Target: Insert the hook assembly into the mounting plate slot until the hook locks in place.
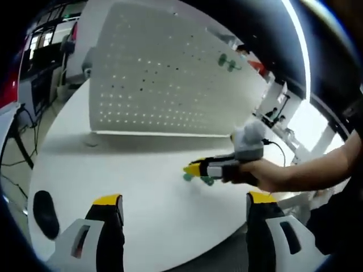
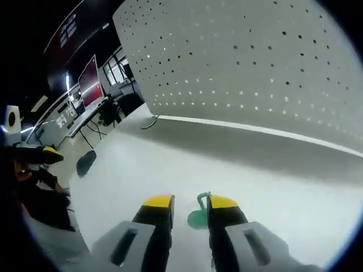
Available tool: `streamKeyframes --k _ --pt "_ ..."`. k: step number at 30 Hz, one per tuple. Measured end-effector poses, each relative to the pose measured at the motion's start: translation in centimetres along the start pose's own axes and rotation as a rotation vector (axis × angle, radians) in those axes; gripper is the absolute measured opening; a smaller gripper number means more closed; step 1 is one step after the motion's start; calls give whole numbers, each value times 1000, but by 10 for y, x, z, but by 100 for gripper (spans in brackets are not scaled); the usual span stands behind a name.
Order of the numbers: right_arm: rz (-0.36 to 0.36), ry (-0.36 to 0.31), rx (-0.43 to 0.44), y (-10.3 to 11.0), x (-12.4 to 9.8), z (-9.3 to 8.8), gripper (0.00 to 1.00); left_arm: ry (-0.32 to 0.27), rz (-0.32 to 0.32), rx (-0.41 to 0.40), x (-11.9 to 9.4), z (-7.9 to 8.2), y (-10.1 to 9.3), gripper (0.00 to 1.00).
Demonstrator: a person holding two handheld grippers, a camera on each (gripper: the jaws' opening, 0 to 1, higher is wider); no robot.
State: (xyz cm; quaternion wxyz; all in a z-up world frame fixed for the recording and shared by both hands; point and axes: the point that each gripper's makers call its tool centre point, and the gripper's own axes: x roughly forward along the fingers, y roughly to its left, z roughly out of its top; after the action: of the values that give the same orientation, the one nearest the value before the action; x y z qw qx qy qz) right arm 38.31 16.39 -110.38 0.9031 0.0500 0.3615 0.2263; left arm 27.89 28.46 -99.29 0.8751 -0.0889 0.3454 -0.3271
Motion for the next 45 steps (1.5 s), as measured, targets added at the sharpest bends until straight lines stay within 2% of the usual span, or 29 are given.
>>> streamKeyframes --k 4,7,10,13,17,23,27,30,33,34,37,40,45 --pt "21 11 -48 6 12 7 15 -4 9 -8 -4 -1 4 90" --pt "35 33 -51 8 19 8 11 -1 14 -12 -7 -3 5 90" --pt "32 52 -130 9 20 10 1 -4 20 -20 -9 -5 6 90" --pt "30 52 -162 10 18 12 0 -4 25 -26 -11 -6 6 90" --pt "23 40 -161 7 11 13 0 -11 26 -23 -11 -5 5 90" --pt "20 -93 -114 9 -9 46 0 -28 17 -6 -9 5 -2 90" --pt "42 -195 -82 17 -29 76 0 -39 7 -2 -8 13 -7 90" --pt "69 -259 -62 26 -45 93 0 -76 -1 -42 -8 24 -11 90" --pt "96 -287 -43 35 -59 102 0 -115 -7 -96 -7 35 -14 90" --pt "108 -319 -31 40 -66 107 0 -115 -9 -101 -6 36 -15 89" --pt "145 -361 -28 54 -84 116 0 -108 -6 -90 -3 40 -16 86" --pt "187 -399 -23 70 -102 122 0 -112 -33 -107 2 46 -22 85" --pt "261 -490 -58 98 -138 134 0 -106 -46 -103 8 52 -27 82"
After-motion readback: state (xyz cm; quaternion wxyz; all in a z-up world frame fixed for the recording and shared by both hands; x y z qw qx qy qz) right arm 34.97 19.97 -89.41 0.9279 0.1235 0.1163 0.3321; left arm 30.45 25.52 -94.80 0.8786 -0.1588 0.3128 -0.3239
